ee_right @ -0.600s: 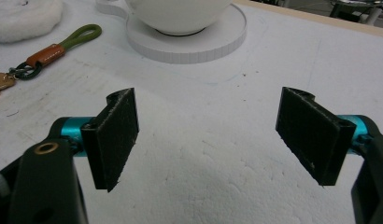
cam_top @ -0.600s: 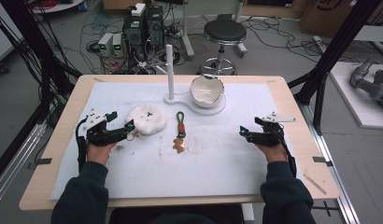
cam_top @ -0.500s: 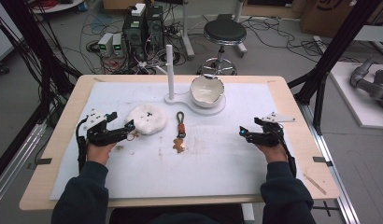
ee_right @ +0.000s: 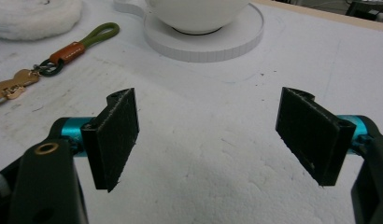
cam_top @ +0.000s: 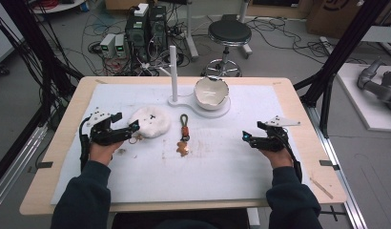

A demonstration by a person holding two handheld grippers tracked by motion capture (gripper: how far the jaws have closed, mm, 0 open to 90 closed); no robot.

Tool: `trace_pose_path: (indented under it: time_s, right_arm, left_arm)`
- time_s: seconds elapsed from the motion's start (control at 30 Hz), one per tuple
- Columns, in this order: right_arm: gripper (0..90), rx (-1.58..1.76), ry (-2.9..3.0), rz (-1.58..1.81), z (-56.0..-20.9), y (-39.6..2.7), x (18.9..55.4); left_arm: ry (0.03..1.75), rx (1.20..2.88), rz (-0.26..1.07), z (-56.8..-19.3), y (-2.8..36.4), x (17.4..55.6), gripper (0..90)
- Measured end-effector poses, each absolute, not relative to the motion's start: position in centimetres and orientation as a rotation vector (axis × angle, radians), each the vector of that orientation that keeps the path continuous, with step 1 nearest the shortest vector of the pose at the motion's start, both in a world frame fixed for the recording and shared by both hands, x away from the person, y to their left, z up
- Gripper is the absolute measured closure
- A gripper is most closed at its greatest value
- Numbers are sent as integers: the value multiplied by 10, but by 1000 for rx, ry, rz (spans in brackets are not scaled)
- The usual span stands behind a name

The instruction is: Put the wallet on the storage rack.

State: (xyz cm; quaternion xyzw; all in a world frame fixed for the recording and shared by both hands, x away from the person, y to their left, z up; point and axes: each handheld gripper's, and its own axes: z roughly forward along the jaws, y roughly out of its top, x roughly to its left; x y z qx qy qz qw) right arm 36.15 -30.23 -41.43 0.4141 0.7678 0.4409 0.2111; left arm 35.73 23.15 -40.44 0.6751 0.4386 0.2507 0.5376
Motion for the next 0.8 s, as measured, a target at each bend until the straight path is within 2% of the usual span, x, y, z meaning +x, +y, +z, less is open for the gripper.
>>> trace_pose_path:
  time_s: [0.23, 0.37, 0.47, 0.63, 0.67, 0.7, 0.73, 0.77, 0.8]
  right_arm:
    - [216, 1120, 2155, 1250, -413, -295, 361]
    - [216, 1122, 2163, 1256, -414, -293, 362]
    - [217, 1119, 2168, 1255, -415, -293, 364]
    - [217, 1119, 2180, 1258, -416, -292, 365]
    - [217, 1115, 2185, 1250, -417, -291, 365]
    - [217, 1113, 2190, 1248, -417, -291, 365]
    - [217, 1113, 2190, 1248, -417, -291, 365]
    - [217, 1113, 2194, 1247, -417, -290, 365]
    - [217, 1109, 2198, 1246, -417, -289, 365]
  left_arm:
    - [1066, 1666, 569, -394, 223, 391, 193]
    - [1139, 1715, 536, -409, 219, 412, 197]
    - [1253, 1763, 551, -425, 223, 427, 203]
    - [1347, 1843, 505, -444, 226, 439, 206]
    - [1344, 1861, 484, -447, 224, 440, 228]
    - [1337, 1856, 454, -447, 224, 440, 335]
    - [1320, 1854, 423, -447, 224, 440, 335]
    - [1306, 1862, 413, -447, 223, 439, 420]
    - [1302, 1868, 403, -446, 223, 438, 556]
